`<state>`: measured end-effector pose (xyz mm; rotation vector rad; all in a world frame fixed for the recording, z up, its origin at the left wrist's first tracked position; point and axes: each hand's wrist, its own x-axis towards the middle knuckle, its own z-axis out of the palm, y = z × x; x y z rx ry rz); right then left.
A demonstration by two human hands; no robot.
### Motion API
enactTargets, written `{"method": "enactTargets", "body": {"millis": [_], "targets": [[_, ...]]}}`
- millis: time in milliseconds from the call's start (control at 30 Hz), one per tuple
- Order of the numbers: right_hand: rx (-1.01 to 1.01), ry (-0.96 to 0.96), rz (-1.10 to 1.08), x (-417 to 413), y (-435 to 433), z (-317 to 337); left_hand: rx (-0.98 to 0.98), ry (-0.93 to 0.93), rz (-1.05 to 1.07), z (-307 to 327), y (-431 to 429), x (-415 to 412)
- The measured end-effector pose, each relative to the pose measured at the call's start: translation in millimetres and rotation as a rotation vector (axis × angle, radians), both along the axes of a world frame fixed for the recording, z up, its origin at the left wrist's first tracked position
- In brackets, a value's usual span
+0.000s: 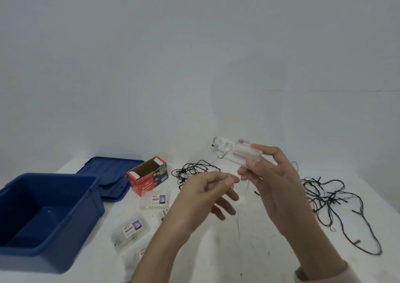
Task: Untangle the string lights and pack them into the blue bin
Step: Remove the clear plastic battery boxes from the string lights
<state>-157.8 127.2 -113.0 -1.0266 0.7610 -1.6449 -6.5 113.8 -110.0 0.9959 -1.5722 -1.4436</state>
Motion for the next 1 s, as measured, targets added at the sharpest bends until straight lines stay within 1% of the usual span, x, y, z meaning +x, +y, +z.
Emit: {"method": "enactTargets", "body": {"millis": [100, 167, 300, 367, 400, 467, 533, 600, 633, 700, 800, 900, 1000], "targets": [[-0.045, 0.193, -0.166, 1.3, 1.7, 0.3, -0.036, -0.075, 0.023, 2.2, 4.2, -1.0], [-0.096, 0.315, -0.285, 0.2, 2.3, -0.8, -0.086, -0.179, 0.040, 3.1, 7.0, -0.2], [-0.212, 0.661, -0.482, -6.5, -1.2, -7.6, -0.358, -0.590, 0.094, 10.1, 15.5, 4.9], [-0.224, 0.800, -0.515, -10.2, -2.0, -10.7, -0.492, -0.778, 0.105, 18.3, 19.1, 7.7], [-0.209, 0.848, -0.506, -12.2, -1.2, -11.4, -0.575, -0.835, 0.115, 23.4, 20.2, 7.9], [-0.180, 0.896, -0.426, -16.5, 1.6, -11.5, -0.723, -0.844, 0.149, 33.2, 18.8, 7.6], [-0.144, 0.841, -0.259, -20.3, 5.7, -8.7, -0.824, -0.773, 0.178, 39.7, 11.4, 7.8], [-0.104, 0.711, -0.074, -25.2, 9.0, -4.1, -0.845, -0.687, 0.171, 40.5, -1.6, 5.7], [-0.085, 0.647, 0.003, -28.1, 9.7, -1.6, -0.790, -0.614, 0.154, 38.2, -9.1, 3.9], [-0.045, 0.526, 0.137, -33.4, 9.1, 0.6, -0.588, -0.411, 0.098, 31.0, -21.3, 0.2], [0.035, 0.249, 0.269, -35.6, 3.1, -2.3, -0.343, -0.164, -0.002, 19.5, -30.0, -4.3], [0.110, -0.052, 0.303, -34.5, -3.0, -7.1, -0.192, -0.049, -0.064, 7.0, -31.5, -5.0], [0.112, -0.285, 0.270, -31.6, -3.1, -4.1, -0.056, -0.044, -0.139, -3.5, -27.0, -2.6]]}}
